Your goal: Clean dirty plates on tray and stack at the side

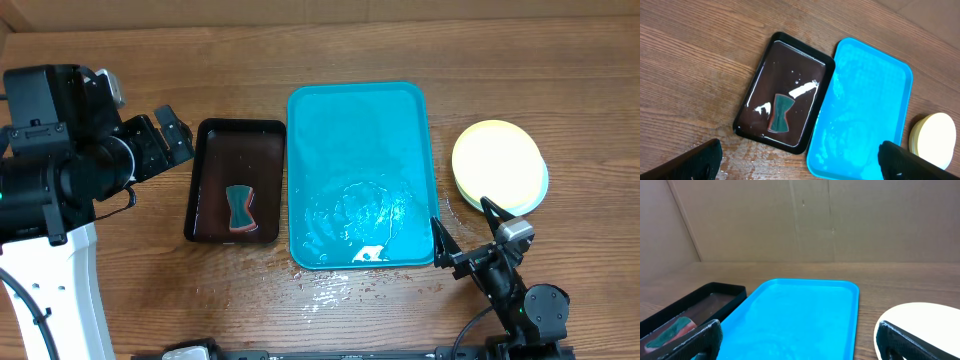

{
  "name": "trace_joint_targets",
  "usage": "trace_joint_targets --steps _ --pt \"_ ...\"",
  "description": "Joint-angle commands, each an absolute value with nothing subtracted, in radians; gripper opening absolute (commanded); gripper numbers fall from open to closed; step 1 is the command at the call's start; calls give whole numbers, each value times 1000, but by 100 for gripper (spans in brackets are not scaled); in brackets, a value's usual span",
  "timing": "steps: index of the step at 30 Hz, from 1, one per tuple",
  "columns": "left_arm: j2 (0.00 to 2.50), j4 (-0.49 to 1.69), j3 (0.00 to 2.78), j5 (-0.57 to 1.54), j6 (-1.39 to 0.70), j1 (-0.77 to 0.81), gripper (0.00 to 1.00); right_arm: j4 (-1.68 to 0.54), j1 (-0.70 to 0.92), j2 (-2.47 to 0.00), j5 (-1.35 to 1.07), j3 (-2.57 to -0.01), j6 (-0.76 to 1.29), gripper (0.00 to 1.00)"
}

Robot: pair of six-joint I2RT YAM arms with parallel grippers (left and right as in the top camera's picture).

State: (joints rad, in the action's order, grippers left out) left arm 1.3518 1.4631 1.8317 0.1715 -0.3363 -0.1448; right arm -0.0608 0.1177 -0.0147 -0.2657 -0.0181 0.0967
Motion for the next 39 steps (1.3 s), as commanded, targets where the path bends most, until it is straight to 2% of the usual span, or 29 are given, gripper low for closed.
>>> trace_joint_targets --steps 1,15,19,24,27,34,39 --pt "1357 1462 1848 165 -317 -150 100 -57 118 -3 -271 -8 105 100" --pt "1357 1466 1848 164 -317 -147 100 -57 118 -3 -271 -8 105 100" --pt "1346 1486 1847 97 -304 -113 100 -57 118 -3 -271 -8 105 100" --pt "1259 1206 1718 16 -220 19 99 -57 118 -3 -271 -8 105 100" --pt "1143 966 1507 17 -138 94 100 -57 118 -3 -271 -8 105 100" --pt "792 569 956 68 -135 103 100 -57 118 -3 -271 -8 105 100" --pt "527 410 663 68 -135 96 100 -57 118 -3 -271 -8 105 100"
